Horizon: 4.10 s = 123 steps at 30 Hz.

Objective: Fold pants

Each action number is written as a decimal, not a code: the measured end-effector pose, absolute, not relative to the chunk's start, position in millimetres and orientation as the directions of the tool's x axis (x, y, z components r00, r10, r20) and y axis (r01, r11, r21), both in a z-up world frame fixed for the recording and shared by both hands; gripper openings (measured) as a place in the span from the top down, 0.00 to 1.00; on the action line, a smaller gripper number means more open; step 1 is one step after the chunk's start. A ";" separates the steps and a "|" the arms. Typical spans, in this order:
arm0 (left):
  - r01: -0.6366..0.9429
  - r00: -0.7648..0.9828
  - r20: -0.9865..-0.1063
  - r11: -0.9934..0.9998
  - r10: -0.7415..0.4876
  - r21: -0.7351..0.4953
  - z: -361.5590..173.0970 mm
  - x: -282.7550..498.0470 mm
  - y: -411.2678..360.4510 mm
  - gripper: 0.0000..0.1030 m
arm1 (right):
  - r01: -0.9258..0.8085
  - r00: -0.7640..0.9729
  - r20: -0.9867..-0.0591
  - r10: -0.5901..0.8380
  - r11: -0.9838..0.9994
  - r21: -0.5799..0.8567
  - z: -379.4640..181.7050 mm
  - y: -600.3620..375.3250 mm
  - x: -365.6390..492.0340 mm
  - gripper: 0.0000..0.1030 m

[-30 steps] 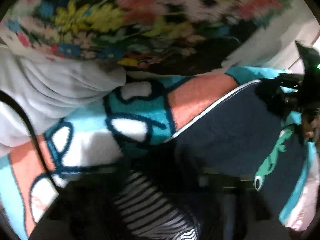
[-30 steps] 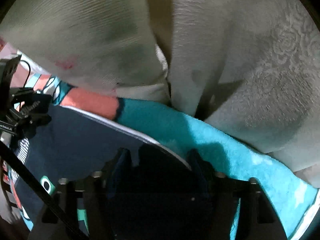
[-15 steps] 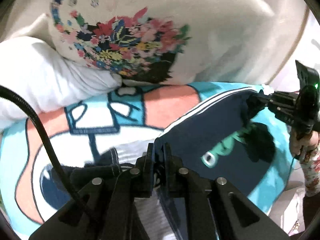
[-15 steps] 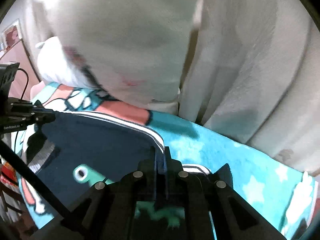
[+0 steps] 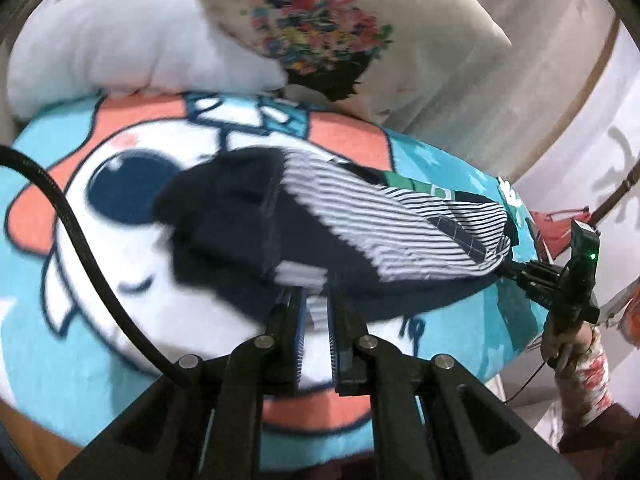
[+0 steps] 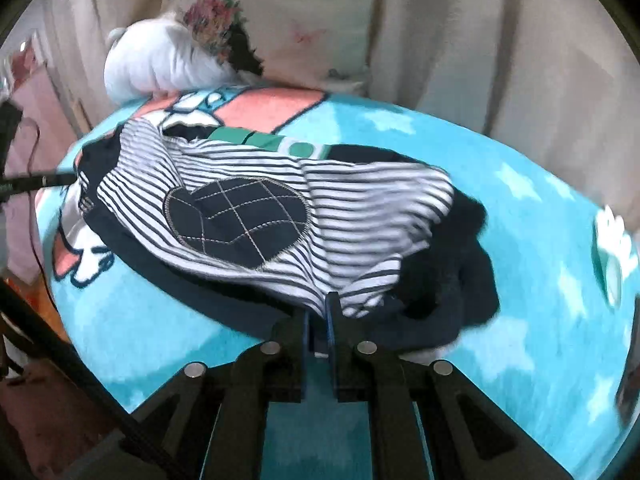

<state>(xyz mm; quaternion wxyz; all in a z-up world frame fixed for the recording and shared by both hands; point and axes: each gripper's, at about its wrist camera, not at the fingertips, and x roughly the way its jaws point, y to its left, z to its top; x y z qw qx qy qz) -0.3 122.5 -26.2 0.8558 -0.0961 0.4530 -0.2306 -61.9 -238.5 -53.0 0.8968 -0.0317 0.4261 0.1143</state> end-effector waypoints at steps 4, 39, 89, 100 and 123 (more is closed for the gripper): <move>0.263 0.544 -0.688 0.876 -0.481 -0.404 -19.9 -17.9 146.3 0.54 | -0.174 0.640 -0.741 0.205 0.977 0.121 -39.9 -255.9 -75.7 0.62; 0.235 0.459 -0.743 0.873 -0.487 -0.427 -50.4 52.0 44.7 0.40 | 0.123 0.824 -0.541 0.168 0.879 0.460 -24.2 -333.5 -82.6 0.40; 0.398 0.442 -0.684 0.811 -0.580 -0.430 -9.7 37.3 -30.0 0.35 | 0.236 0.808 -0.585 0.064 0.876 0.421 -41.1 -327.4 -70.1 0.27; 0.560 0.206 -0.783 0.727 -0.587 -0.397 -19.1 103.3 -178.9 0.33 | 0.186 0.738 -0.653 0.172 0.878 0.441 -58.8 -308.8 -49.2 0.25; 0.361 0.433 -0.699 0.821 -0.568 -0.443 -0.6 72.2 -39.6 0.48 | -0.243 0.741 -0.556 0.377 0.922 0.301 -18.2 -190.2 -21.7 0.55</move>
